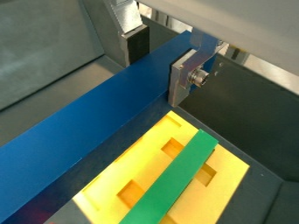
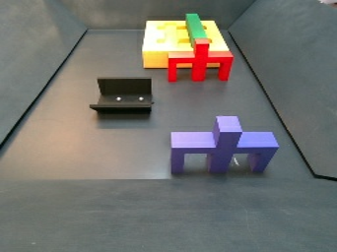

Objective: Pick up the blue object. Move up. Move to above the board. Insert the blue object.
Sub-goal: Insert the blue object.

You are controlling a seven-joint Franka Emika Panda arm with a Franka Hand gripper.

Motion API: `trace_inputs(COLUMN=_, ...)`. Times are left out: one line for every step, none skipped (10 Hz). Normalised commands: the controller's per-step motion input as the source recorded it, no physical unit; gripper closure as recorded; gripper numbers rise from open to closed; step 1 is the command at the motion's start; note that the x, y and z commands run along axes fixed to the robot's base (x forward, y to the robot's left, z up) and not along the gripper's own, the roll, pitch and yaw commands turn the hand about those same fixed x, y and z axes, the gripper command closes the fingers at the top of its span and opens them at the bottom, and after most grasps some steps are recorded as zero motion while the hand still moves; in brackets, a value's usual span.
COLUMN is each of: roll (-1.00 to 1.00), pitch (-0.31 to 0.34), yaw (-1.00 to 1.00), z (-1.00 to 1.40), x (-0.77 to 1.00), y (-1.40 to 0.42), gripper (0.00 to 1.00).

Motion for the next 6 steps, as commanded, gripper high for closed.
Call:
trace_inputs(roll=0.02, pitch=-0.081, yaw=0.06, z=-0.80, x=0.15, y=-0.34, gripper=1.00)
trace_inputs(roll=0.04, pitch=0.000, yaw=0.00, z=-0.81, x=0.19, y=-0.19, gripper=1.00)
trace_inputs(roll=0.06, pitch=-0.020, yaw=0.00, z=-0.77, x=0.14, y=-0.19, gripper=1.00)
trace_inputs(roll=0.11, pitch=-0.019, yaw=0.00, z=-0.77, x=0.09, y=-0.20, gripper=1.00)
trace_inputs(roll=0.11, pitch=-0.054, yaw=0.00, z=-0.80, x=0.00, y=-0.13, gripper=1.00)
trace_inputs(roll=0.11, pitch=-0.119, yaw=0.00, z=-0.79, x=0.00, y=-0.16, gripper=1.00)
